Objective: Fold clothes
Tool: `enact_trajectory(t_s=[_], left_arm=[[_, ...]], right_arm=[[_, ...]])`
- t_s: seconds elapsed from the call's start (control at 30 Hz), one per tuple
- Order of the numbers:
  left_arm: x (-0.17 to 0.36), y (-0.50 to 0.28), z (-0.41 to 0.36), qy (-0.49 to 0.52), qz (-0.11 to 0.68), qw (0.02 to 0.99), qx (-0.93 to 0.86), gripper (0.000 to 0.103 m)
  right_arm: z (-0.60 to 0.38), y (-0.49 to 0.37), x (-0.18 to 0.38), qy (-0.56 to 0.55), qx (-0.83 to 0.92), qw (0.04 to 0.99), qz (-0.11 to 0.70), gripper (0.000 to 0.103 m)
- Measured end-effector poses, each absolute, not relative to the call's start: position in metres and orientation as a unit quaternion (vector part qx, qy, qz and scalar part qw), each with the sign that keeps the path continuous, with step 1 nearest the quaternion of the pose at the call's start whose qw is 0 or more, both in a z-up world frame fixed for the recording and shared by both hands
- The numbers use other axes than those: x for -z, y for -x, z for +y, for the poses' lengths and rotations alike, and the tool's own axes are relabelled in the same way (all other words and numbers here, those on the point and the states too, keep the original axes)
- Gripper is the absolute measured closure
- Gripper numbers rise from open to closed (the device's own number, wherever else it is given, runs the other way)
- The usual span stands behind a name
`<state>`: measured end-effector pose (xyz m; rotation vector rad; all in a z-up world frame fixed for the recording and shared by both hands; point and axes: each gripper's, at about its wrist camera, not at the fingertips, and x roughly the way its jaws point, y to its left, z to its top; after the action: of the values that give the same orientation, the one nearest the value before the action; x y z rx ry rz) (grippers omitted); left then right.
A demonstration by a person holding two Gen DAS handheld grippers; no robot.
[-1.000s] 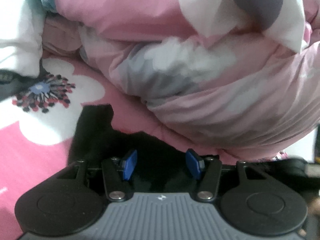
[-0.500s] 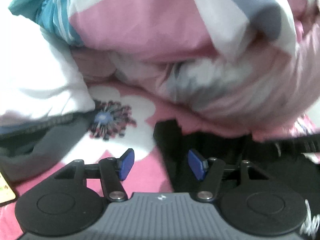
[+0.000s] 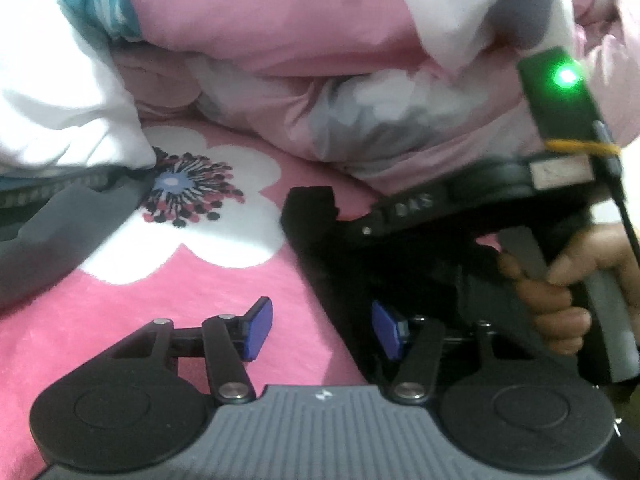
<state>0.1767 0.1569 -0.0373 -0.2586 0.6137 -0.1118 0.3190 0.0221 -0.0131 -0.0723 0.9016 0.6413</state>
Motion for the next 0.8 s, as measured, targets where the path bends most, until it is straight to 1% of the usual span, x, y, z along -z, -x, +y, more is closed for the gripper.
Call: enact_trajectory(t_s=[0.03, 0.2, 0.37, 0.43, 0.5, 0.57, 0.7, 0.8], left_arm=[[0.037, -0.175, 0.156, 0.124, 0.299, 0.945, 0.057, 0.052], [0.036, -0.171, 0.158, 0.134, 0.293, 0.945, 0.063, 0.053], [0.042, -0.173, 0.175, 0.192, 0.308, 0.93, 0.059, 0.053], [0.045, -0.174, 0.181, 0.207, 0.312, 0.926, 0.051, 0.056], [0.045, -0.174, 0.184, 0.216, 0.311, 0.924, 0.047, 0.058], [0.044, -0.173, 0.184, 0.214, 0.306, 0.927, 0.039, 0.058], [0.045, -0.175, 0.191, 0.228, 0.298, 0.927, 0.019, 0.059], [0.047, -0.176, 0.199, 0.251, 0.291, 0.923, 0.002, 0.062]], right_arm=[[0.023, -0.319, 0.013, 0.024, -0.309, 0.848, 0.429, 0.098], [0.036, -0.314, 0.0, 0.002, -0.336, 0.843, 0.421, 0.099], [0.053, -0.31, -0.015, -0.018, -0.37, 0.83, 0.417, 0.099], [0.06, -0.308, -0.02, -0.027, -0.383, 0.825, 0.415, 0.098], [0.066, -0.307, -0.026, -0.035, -0.396, 0.819, 0.413, 0.096], [0.07, -0.306, -0.032, -0.043, -0.406, 0.816, 0.41, 0.096], [0.049, -0.305, -0.045, -0.05, -0.384, 0.836, 0.389, 0.095], [0.034, -0.306, -0.053, -0.054, -0.363, 0.849, 0.379, 0.093]])
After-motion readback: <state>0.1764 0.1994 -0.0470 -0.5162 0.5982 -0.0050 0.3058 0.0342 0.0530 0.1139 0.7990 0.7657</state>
